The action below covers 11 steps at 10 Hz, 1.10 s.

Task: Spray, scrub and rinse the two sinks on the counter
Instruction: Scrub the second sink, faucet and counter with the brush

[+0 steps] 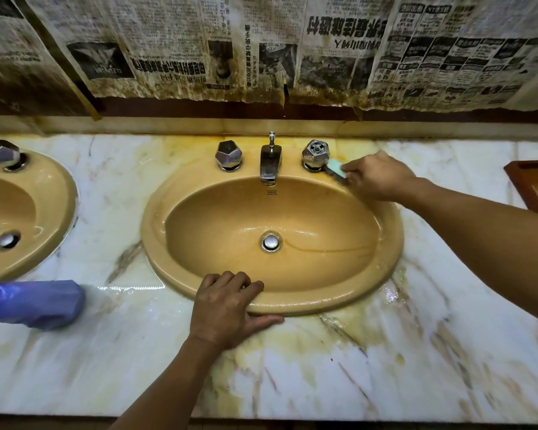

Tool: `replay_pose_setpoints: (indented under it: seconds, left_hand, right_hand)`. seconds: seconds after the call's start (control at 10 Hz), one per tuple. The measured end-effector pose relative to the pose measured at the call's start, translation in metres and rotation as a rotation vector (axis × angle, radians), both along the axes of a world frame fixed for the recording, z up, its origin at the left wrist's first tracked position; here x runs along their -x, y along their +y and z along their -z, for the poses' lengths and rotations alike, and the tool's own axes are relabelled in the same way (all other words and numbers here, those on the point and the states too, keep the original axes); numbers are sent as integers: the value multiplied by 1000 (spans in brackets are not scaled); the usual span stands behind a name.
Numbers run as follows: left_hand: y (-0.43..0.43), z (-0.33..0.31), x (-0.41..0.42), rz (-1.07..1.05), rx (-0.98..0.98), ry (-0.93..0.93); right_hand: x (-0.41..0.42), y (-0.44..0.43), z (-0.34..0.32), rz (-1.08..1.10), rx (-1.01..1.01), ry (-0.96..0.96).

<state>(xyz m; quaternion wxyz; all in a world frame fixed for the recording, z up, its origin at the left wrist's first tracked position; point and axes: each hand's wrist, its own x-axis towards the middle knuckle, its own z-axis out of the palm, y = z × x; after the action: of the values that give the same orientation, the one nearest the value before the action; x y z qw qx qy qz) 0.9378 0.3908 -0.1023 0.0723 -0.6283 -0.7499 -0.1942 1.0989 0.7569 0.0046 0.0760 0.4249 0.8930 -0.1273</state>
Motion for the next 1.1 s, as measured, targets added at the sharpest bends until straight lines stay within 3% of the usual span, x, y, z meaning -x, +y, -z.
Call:
replay_pose_setpoints:
  seconds: [0.2,0.7,0.8,0.9,1.0,1.1]
  left_hand:
    - [0,-1,0,-2,24,-5]
    - [0,-1,1,5,31,-12]
    - [1,-3,1,9,35,-10]
    - [1,-3,1,7,40,-7]
    - [1,-3,1,6,47,-5]
    - [1,-3,1,4,55,-7]
  right_hand:
    - [-6,22,-9,104,21,18]
    - [5,9,-6,123,197,111]
    - [6,12,-16,139,157,151]
    - [9,11,-26,259,-21,290]
    - [29,-12,-23,40,-67,176]
    - [42,-13,-32,11,-142,106]
